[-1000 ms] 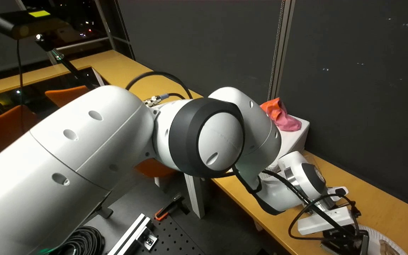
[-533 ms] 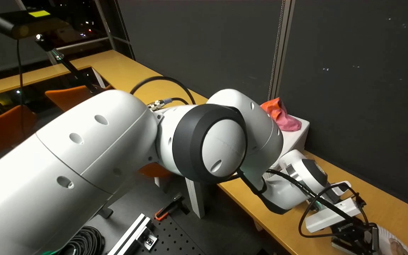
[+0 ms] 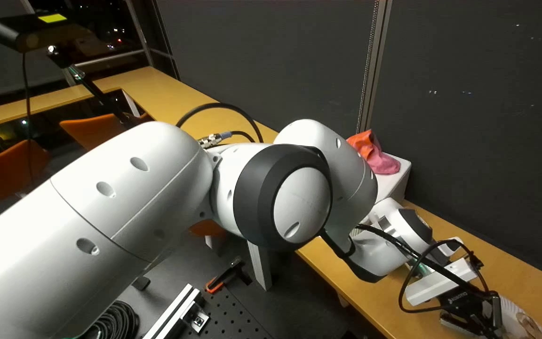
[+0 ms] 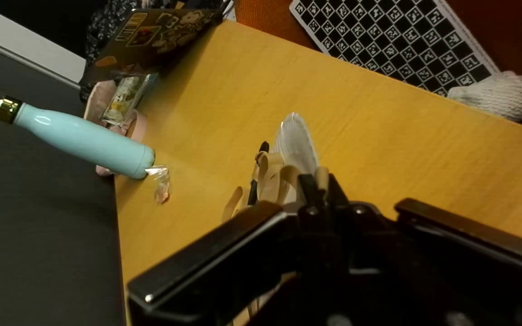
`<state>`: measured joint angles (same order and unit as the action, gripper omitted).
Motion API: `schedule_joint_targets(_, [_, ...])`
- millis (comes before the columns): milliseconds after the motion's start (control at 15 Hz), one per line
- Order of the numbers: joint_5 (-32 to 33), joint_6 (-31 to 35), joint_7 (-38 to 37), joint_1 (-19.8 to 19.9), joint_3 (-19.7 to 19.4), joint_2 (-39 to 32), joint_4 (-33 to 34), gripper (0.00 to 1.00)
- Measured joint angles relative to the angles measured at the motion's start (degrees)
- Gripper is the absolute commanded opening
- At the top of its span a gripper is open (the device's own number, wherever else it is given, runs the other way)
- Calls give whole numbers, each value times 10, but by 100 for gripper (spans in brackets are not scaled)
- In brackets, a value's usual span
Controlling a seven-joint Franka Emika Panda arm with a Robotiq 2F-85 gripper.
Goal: Put some rubber bands on the plate then put the plate on the basket
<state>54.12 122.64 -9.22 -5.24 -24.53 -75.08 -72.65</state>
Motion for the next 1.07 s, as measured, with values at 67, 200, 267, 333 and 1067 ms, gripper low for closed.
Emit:
schedule_joint_targets(67, [2,-1,0,1,5,0,3,2])
schedule_joint_targets(200, [5,-1,-1,0,17,0,7,2])
schedule_joint_targets(267, [6,-1,-2,0,22,0,10,2])
schedule_joint_targets(333, [6,-1,-4,-2,27,0,11,2])
schedule_joint_targets(1067, [4,-1,-56,-14,48,74,-46,2])
